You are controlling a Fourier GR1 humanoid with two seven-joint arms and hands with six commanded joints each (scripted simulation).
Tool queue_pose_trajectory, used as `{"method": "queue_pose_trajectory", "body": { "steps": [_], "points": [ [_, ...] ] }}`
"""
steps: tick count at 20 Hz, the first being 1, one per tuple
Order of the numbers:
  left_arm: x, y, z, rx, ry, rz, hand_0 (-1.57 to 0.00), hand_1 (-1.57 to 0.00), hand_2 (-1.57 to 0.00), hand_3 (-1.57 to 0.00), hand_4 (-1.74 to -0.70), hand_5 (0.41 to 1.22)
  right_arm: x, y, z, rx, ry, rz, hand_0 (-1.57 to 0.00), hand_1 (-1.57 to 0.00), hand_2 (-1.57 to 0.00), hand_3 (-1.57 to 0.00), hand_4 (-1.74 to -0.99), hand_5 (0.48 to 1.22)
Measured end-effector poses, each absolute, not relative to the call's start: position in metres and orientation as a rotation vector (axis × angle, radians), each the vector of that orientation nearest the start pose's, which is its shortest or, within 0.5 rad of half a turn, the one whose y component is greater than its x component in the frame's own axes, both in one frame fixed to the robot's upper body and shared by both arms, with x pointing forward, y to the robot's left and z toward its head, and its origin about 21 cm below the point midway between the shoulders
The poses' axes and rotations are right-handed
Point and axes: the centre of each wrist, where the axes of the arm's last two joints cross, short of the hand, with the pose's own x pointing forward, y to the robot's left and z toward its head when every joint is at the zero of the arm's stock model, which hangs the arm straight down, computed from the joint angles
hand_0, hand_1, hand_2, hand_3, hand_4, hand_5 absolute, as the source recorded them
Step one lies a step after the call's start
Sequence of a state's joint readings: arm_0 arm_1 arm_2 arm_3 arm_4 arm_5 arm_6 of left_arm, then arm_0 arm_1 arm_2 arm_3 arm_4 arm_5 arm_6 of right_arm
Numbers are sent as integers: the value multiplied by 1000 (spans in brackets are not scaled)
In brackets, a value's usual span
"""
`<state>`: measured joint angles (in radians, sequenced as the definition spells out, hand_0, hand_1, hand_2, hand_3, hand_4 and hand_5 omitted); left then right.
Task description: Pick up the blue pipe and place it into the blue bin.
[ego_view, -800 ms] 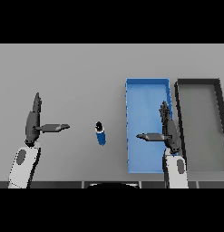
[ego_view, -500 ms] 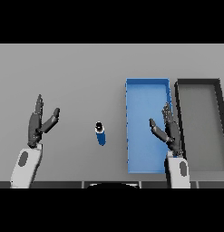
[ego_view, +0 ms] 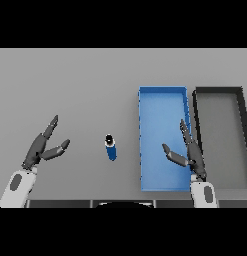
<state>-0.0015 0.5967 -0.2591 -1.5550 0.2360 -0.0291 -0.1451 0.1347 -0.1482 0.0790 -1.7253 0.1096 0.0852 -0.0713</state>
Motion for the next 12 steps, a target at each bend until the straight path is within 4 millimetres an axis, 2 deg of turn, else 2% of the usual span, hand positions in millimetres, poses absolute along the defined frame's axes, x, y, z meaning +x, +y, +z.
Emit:
{"method": "queue_pose_trajectory", "body": {
  "steps": [4,9,10,12],
  "points": [
    [232,300,30,-73,-1527,-650,1,1,1,1,-1037,548,217,-252,13,-80,-1671,314,1,1,1,1,-1223,601],
    [226,266,38,-183,-1431,-759,1,1,1,1,-1086,480,219,-253,14,-65,-1686,327,1,1,1,1,-1244,607],
    [221,264,32,-208,-1425,-787,1,1,1,1,-1091,472,219,-252,14,-67,-1692,326,1,1,1,1,-1248,612],
    [223,252,27,-227,-1404,-817,1,1,1,1,-1097,454,218,-256,15,-68,-1689,320,1,1,1,1,-1257,617]
  ]
}}
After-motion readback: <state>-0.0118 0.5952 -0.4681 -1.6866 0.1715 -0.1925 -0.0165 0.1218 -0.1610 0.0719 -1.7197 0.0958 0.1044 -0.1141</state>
